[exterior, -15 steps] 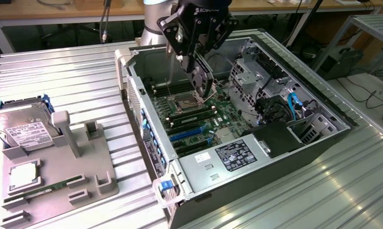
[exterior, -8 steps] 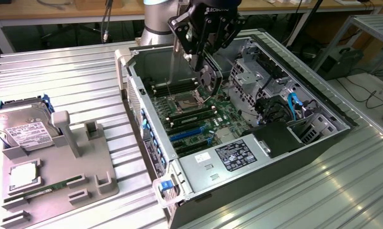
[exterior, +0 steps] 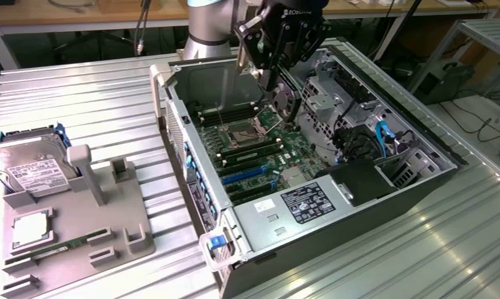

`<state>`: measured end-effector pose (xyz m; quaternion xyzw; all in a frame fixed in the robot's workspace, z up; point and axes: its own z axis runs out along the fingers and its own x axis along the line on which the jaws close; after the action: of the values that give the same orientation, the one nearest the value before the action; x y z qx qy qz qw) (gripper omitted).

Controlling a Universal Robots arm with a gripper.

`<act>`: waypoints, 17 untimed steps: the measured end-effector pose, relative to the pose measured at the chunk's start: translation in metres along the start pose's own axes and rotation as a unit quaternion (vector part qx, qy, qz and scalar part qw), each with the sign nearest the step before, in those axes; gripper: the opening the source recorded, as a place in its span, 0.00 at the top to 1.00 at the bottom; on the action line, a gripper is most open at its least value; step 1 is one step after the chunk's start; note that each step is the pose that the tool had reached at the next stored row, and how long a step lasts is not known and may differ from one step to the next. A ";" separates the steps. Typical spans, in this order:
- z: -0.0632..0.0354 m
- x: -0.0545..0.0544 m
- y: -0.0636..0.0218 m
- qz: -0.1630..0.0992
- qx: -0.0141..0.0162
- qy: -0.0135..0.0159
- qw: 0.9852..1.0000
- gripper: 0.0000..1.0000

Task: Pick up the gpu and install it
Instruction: 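Pick up the gpu and move the gpu toward the slot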

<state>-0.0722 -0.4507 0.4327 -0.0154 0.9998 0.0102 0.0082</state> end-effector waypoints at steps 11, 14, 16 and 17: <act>0.0006 -0.019 -0.0006 0.000 0.000 0.000 1.000 0.73; 0.0007 -0.022 -0.0007 0.000 0.000 0.000 1.000 0.73; 0.0008 -0.025 -0.0008 0.000 0.000 0.000 1.000 0.73; 0.0009 -0.027 -0.0009 0.000 0.000 0.000 1.000 0.73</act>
<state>-0.0455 -0.4508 0.4323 -0.0154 0.9998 0.0102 0.0085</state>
